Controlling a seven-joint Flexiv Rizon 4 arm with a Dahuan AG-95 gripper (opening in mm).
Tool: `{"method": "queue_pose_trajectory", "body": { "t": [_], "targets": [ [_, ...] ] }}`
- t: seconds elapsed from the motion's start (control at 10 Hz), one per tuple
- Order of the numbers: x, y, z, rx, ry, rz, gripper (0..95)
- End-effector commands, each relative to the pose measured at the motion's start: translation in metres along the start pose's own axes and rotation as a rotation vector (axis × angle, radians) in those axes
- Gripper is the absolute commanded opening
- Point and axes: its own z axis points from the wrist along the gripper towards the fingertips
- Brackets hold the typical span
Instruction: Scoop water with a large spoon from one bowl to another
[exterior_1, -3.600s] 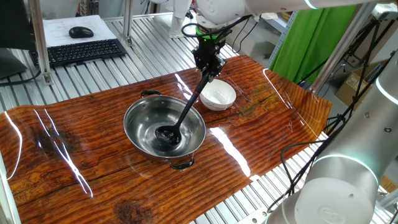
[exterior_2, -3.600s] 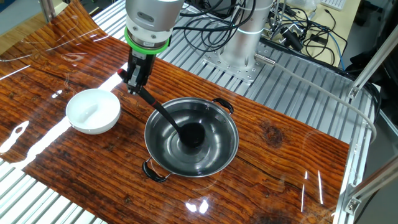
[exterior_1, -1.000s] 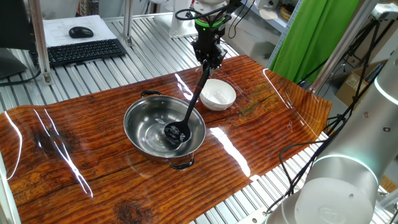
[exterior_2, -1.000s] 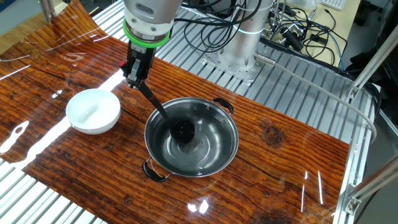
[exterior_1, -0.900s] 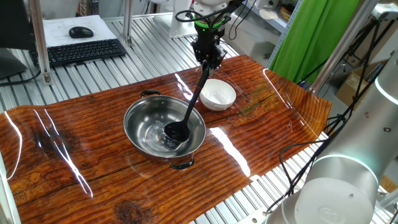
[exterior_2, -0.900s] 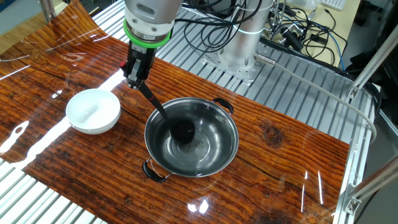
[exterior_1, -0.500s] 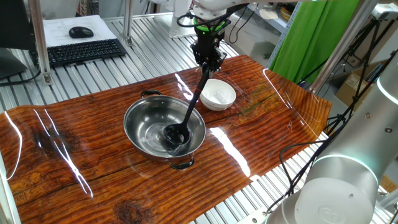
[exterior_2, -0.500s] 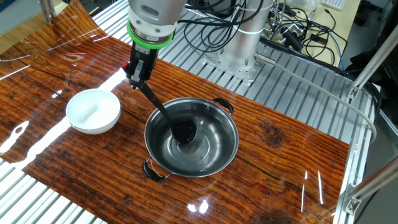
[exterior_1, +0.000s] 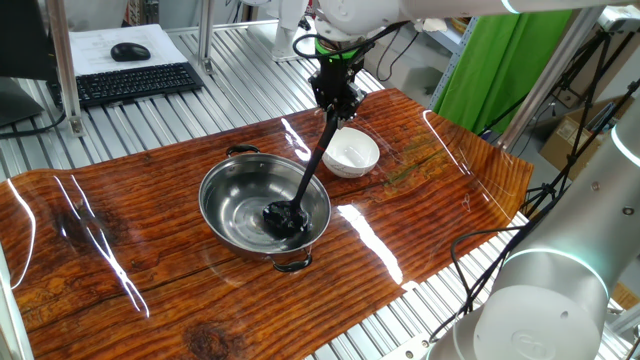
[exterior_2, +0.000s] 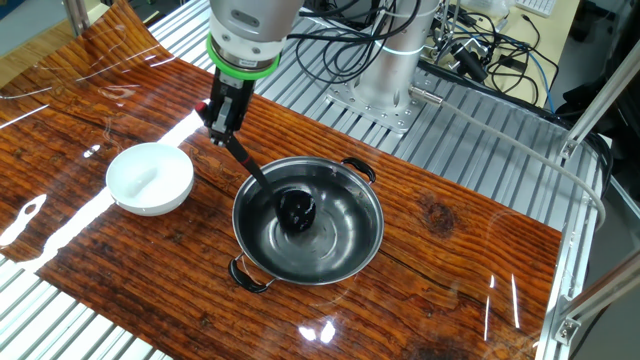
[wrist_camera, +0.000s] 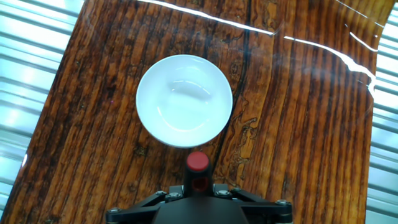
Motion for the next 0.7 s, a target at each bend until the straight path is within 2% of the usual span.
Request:
{"method": "queue_pose_trajectory", "body": {
  "t": [0.1, 0.7],
  "targets": [
    [-0.0005, 0.0012, 0.0011, -0.001, 0.002, -0.001, 0.0],
    [0.001, 0.0006, 0.0024, -0.009, 0.007, -0.017, 0.0]
  ]
}}
